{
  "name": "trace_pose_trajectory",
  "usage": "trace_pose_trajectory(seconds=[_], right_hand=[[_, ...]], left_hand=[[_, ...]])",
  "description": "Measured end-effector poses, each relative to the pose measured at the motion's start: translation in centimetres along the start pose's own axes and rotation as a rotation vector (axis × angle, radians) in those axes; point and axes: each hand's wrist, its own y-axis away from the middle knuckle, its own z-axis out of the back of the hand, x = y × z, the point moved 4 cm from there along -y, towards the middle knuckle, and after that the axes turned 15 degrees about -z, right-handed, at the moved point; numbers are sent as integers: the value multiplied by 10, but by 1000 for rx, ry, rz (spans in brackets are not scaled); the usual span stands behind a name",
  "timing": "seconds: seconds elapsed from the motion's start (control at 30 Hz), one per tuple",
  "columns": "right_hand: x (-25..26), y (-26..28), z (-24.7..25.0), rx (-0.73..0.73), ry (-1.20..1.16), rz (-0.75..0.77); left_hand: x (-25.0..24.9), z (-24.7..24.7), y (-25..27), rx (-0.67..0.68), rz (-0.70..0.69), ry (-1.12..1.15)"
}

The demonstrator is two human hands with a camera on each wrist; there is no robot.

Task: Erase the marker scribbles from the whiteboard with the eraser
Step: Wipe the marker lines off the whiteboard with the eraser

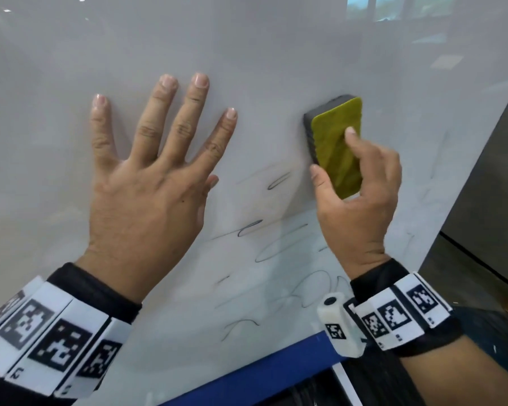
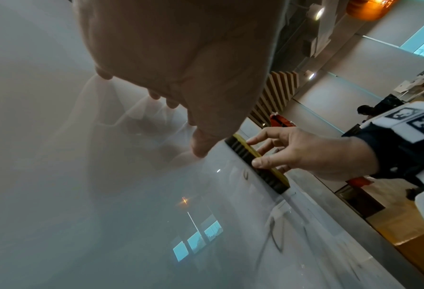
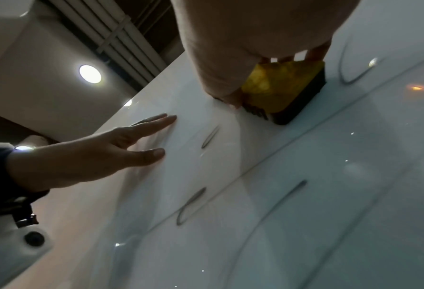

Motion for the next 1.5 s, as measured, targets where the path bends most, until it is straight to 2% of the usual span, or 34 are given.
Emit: trace_pose_trajectory(seconds=[0.07,0.17,0.23,0.3,0.4,0.5,0.57,0.63,0.73,0.87,0.97,1.1,1.23,1.37,1.43,1.5], right_hand=[[12,21,-12,15,-20,3],[33,61,-31,139,32,185],[35,65,-32,179,51,275],[28,50,-25,139,60,260],[16,21,-14,10,8,108],[17,29,-19,-20,-29,34],[22,59,-30,58,11,85],[25,92,-38,182,75,215],[21,95,-36,266,128,332],[5,58,-19,101,77,146],[13,81,-31,102,27,63],[32,136,-57,241,54,218],[33,110,-47,246,93,353],[31,81,-37,165,93,323],[27,91,-42,149,83,321],[16,115,-49,193,118,397]], left_hand=[[1,-4,8,3,-4,-11],[3,-7,16,-10,-10,-15],[4,-8,19,-23,-11,-9],[5,-9,22,-25,-13,-6],[7,-11,26,-19,-14,7],[8,-12,30,-9,-23,12],[7,-12,31,-8,-19,20],[6,-12,33,-7,-12,33],[6,-13,36,1,-7,52],[4,-18,45,-2,3,60],[4,-24,56,-2,1,54],[4,-28,66,-9,-12,22],[4,-29,72,10,-27,24],[2,-32,79,0,-12,37],[0,-34,84,-2,-10,45],[-2,-37,91,10,-8,51]])
